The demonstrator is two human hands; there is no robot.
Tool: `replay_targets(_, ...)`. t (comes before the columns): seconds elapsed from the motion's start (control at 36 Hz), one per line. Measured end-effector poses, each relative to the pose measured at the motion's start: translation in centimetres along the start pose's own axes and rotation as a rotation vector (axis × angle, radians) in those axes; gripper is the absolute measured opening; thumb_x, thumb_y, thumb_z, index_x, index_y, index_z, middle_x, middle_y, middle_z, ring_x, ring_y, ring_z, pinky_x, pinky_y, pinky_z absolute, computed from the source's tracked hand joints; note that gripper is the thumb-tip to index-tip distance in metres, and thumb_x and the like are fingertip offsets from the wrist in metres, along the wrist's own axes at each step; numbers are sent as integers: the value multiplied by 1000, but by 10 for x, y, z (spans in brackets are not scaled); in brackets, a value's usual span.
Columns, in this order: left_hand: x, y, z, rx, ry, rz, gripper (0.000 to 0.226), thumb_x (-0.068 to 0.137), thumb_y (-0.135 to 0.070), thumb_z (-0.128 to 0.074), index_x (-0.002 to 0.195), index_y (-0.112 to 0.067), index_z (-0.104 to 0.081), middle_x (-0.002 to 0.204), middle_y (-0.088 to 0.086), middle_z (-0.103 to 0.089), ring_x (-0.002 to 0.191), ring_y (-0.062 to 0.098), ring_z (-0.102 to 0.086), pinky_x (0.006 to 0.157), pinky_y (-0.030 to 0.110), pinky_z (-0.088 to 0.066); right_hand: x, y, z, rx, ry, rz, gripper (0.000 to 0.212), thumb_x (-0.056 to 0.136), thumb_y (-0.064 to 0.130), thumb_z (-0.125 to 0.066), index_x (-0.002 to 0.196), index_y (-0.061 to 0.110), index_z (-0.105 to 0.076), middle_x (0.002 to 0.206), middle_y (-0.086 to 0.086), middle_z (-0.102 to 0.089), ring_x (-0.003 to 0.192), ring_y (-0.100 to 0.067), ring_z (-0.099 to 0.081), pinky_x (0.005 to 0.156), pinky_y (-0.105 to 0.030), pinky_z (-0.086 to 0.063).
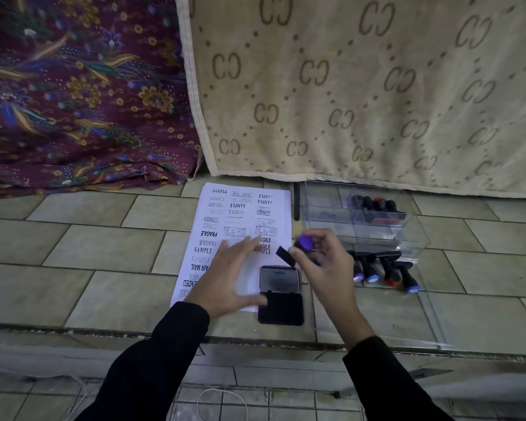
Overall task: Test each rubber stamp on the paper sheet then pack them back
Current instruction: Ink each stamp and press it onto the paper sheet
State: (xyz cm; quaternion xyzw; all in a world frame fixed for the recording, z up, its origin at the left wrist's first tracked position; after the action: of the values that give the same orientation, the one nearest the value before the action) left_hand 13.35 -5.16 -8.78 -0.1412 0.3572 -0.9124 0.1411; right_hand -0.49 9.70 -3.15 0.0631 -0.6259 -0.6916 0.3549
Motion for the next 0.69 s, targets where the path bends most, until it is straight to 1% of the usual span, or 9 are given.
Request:
replay_targets(0.06, 0, 0, 6, -117, -145, 17, 69, 86, -67, -46, 146, -44, -20, 149, -24, -32, 145, 5, -14, 120, 46, -9, 10, 0, -7, -28, 13, -14, 29, 75, 15, -78, 96, 22, -60, 88, 11, -67, 81, -5, -67, 76, -21, -56)
replay_targets(0.11, 0, 3, 11, -157, -294, 63, 43, 99, -43, -40, 141, -35, -34, 145, -18, -41, 141, 0, -25, 117, 42, -23, 19, -2, -16, -57, 45, -22, 31, 75, 16, -78, 92, 31, -58, 86, 11, -66, 80, -7, -66, 75, -19, -55)
replay_targets(0.14, 2, 6, 13, -151, -342, 95, 38, 101, -31, -39, 139, -32, -40, 145, -13, -42, 140, -2, -25, 115, 37, -27, 22, -3, -20, -81, 69, -17, 31, 75, 15, -78, 90, 31, -57, 86, 9, -65, 80, -7, -65, 74, -17, -54)
replay_targets(0.19, 4, 10, 13, -96, -377, 135, 38, 100, -9, -38, 135, -22, -48, 145, -3, -43, 140, -1, -23, 113, 24, -27, 27, -6, -30, -149, 134, 24, 27, 75, 13, -78, 91, 25, -58, 83, 11, -61, 78, 0, -61, 70, -9, -50)
replay_targets(0.25, 6, 14, 10, -29, -365, 160, 41, 97, 2, -38, 131, -15, -53, 143, -1, -44, 142, 4, -23, 114, 22, -24, 28, -8, -40, -217, 218, 80, 24, 77, 12, -76, 94, 16, -60, 82, 14, -58, 79, 3, -58, 69, -5, -48)
replay_targets(0.31, 7, 17, 7, 6, -341, 176, 40, 93, 7, -41, 125, -10, -58, 143, 1, -45, 143, 12, -24, 117, 30, -21, 28, -11, -47, -295, 284, 124, 24, 78, 13, -74, 97, 14, -60, 84, 10, -60, 78, -1, -57, 72, -13, -52)
replay_targets(0.39, 10, 19, 3, 68, -296, 184, 35, 90, 8, -45, 117, -6, -64, 140, 5, -50, 142, 20, -29, 119, 31, -13, 27, -14, -53, -372, 322, 138, 23, 80, 14, -73, 100, 14, -60, 88, 4, -63, 75, -4, -58, 75, -25, -54)
replay_targets(0.47, 11, 23, 2, 100, -287, 199, 35, 89, 7, -47, 117, -5, -64, 138, 7, -53, 140, 22, -34, 120, 37, -12, 26, -15, -56, -389, 329, 146, 23, 80, 12, -72, 99, 12, -60, 89, 0, -64, 77, -11, -61, 76, -31, -55)
replay_targets(0.69, 12, 23, 2, 95, -295, 199, 34, 89, 7, -47, 115, -5, -64, 137, 7, -54, 139, 22, -36, 120, 36, -14, 24, -13, -62, -449, 361, 172, 18, 82, 8, -69, 98, 5, -61, 100, -3, -67, 82, -16, -63, 77, -32, -53)
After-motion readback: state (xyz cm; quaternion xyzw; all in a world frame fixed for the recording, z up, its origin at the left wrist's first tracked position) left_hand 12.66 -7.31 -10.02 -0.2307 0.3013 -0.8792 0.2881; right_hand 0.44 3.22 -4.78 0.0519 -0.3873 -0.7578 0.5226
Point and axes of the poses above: each hand's wrist, its own x-axis towards the middle knuckle, its own z-axis out of the back of the hand, y = z × x, the point moved 3 cm from there along x, towards the middle knuckle
